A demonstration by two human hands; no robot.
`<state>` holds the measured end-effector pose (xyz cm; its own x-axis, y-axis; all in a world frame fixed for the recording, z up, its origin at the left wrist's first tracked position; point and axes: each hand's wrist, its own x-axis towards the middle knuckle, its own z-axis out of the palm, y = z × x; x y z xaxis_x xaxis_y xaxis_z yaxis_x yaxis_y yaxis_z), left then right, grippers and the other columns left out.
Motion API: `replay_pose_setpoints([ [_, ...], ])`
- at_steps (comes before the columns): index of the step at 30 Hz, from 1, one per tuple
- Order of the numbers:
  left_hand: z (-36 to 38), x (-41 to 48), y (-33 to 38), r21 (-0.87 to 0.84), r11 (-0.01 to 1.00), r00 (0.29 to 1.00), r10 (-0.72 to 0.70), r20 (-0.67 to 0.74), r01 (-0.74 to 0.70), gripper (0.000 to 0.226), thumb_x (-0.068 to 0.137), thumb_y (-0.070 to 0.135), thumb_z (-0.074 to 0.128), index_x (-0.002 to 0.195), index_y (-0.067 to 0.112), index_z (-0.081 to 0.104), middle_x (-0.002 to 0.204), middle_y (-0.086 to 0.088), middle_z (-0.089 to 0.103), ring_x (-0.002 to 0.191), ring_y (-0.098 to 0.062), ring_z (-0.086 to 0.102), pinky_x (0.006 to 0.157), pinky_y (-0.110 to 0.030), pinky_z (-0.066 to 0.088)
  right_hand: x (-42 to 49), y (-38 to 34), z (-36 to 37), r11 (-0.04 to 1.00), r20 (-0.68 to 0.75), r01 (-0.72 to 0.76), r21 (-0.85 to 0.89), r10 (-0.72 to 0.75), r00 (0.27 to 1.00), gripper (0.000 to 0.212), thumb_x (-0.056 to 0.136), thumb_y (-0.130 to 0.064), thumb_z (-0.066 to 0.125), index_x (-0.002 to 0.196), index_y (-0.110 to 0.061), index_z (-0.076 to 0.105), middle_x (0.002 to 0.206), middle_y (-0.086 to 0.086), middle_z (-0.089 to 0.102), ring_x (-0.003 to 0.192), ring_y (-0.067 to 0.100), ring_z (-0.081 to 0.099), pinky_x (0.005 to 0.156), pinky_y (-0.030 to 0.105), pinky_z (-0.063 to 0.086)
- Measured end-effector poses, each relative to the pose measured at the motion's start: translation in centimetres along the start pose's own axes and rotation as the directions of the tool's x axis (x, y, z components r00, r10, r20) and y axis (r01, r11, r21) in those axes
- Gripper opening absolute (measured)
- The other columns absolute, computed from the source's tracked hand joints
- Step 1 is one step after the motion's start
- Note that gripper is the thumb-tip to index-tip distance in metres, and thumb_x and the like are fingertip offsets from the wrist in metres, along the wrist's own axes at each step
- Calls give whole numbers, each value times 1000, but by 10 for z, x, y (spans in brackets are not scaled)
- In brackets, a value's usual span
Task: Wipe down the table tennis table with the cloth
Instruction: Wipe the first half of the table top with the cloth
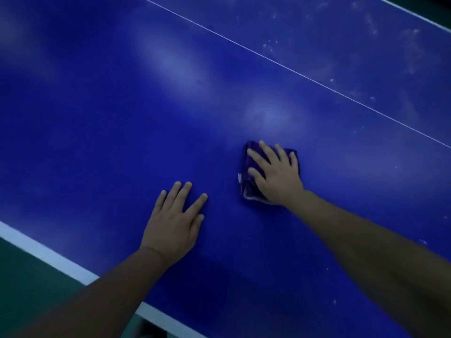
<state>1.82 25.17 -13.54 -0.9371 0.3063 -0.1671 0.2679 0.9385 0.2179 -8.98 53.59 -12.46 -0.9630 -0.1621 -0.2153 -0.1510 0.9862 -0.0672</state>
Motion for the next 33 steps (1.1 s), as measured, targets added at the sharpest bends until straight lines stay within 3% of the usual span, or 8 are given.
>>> replay_pose_setpoints([
  [4, -1, -16, 1, -35, 999, 1000, -28, 5, 28, 59, 102, 51, 15, 155, 33, 33, 166, -7, 21, 155, -25, 8, 125, -48, 10, -21, -48, 13, 985, -57, -167, 45, 170, 984, 61, 98, -61, 20, 157, -46, 17, 169, -10, 6, 154, 33, 7, 120, 66, 3],
  [9, 1, -32, -1, -64, 998, 1000, -23, -2, 23, 58, 102, 49, 20, 153, 30, 38, 163, -10, 26, 154, -29, 14, 123, -53, 18, -155, -94, 54, 969, -68, 246, -2, -246, 967, 55, 103, -62, 22, 156, -46, 24, 169, -9, 8, 155, 34, 9, 116, 68, 8],
  [12, 0, -40, -9, -36, 999, 1000, 26, 6, -25, 58, 103, 50, 19, 153, 30, 38, 163, -10, 26, 154, -29, 15, 124, -51, 17, -131, -59, 41, 915, -14, 398, -71, -400, 916, 53, 101, -59, 30, 153, -47, 32, 167, -10, 19, 152, 32, 22, 117, 66, 16],
  [16, 1, -57, -25, 4, 998, 997, 69, 19, -69, 57, 103, 50, 19, 153, 30, 39, 163, -10, 29, 153, -29, 18, 123, -50, 19, -67, -46, 15, 999, -2, 38, -22, -38, 999, 60, 96, -65, 21, 154, -51, 22, 168, -13, 12, 153, 29, 15, 120, 63, 10],
  [20, 1, -74, -34, -9, 997, 997, 79, 18, -79, 57, 103, 48, 20, 153, 29, 40, 162, -11, 29, 153, -30, 19, 123, -51, 20, -79, -96, 28, 971, -43, -231, 61, 234, 971, 64, 95, -65, 16, 156, -48, 16, 169, -11, 6, 154, 32, 6, 121, 64, 1],
  [25, 2, -93, -40, -29, 998, 998, 59, 17, -59, 58, 102, 48, 20, 154, 27, 37, 163, -11, 27, 153, -29, 16, 124, -49, 18, -224, -177, 70, 998, -75, 7, 66, -2, 997, 58, 102, -67, 21, 156, -48, 22, 169, -8, 12, 154, 35, 12, 118, 66, 8],
  [28, 0, -101, -42, -71, 996, 999, 47, 13, -46, 60, 101, 49, 20, 153, 27, 39, 163, -12, 27, 153, -30, 17, 124, -49, 16, -236, -147, 64, 987, 0, 158, 13, -158, 987, 54, 102, -65, 26, 153, -49, 29, 168, -10, 17, 153, 33, 20, 116, 66, 17],
  [33, 0, -105, -38, -76, 997, 1000, 20, 16, -19, 62, 100, 50, 15, 155, 29, 36, 165, -11, 21, 154, -30, 10, 125, -48, 8, -179, -107, 37, 986, 28, -168, -2, 168, 985, 59, 99, -65, 13, 156, -50, 18, 168, -13, 8, 154, 28, 10, 121, 62, 7],
])
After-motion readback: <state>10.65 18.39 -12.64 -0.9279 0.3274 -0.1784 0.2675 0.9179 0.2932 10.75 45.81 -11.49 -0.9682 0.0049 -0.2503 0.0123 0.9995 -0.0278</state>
